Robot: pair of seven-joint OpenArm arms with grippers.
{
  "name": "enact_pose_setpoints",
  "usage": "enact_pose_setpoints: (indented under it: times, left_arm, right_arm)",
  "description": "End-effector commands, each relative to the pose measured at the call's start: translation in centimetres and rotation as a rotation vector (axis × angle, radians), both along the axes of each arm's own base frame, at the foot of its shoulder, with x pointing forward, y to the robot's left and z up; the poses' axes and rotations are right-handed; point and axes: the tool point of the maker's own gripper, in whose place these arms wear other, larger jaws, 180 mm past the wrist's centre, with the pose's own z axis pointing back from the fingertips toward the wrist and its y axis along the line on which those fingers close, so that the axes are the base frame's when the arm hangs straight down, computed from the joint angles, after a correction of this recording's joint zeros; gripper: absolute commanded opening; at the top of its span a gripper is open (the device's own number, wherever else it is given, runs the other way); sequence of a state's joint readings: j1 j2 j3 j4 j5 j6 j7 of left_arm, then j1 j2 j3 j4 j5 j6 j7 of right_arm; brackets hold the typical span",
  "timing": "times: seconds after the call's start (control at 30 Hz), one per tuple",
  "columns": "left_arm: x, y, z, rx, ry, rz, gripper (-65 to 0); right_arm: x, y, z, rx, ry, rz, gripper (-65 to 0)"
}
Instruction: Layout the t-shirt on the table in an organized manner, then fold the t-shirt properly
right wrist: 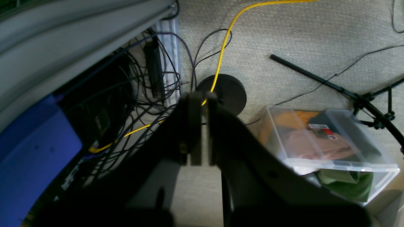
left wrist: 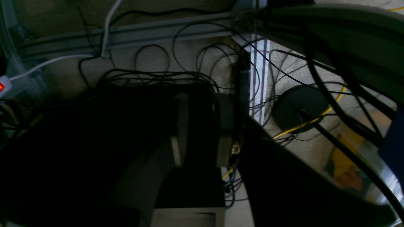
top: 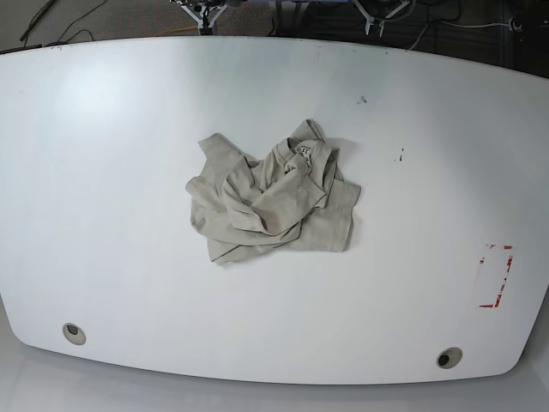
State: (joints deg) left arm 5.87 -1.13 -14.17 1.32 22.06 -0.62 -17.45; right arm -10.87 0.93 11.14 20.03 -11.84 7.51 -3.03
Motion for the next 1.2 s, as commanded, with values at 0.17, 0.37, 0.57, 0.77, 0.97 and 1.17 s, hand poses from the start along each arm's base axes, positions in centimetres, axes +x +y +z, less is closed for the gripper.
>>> enact_pose_setpoints:
  times: [0.17,0.37,0.57,0.77,0.97,1.17]
  left_arm:
    - [0.2,0.6,0.1,0.017,-0.013,-0.002,-52.4]
    - [0.3,0.5,0.1,0.017,-0.019,0.0,-52.3]
    - [0.6,0.6,0.1,0.02,-0.03,0.007,-52.2]
    - [0.9,0.9,0.3,0.03,-0.057,0.008,-52.2]
    - [1.8,1.5,0.7,0.046,-0.102,0.001,-52.3]
    - [2.0,1.6,0.8,0.053,-0.117,-0.001,-52.3]
  right_arm:
    - [0.0,-1.1,0.1,-0.005,-0.002,0.004,-62.9]
    - [-0.2,-1.0,0.1,-0.007,0.002,0.005,-62.9]
    - [-0.4,-1.0,0.1,-0.009,0.006,0.004,-63.0]
    - [-0.6,-1.1,0.1,-0.01,0.008,0.007,-63.0]
    - [-1.1,-1.1,0.2,-0.012,0.011,0.007,-63.1]
    - [-1.3,-1.0,0.2,-0.01,0.009,0.008,-63.2]
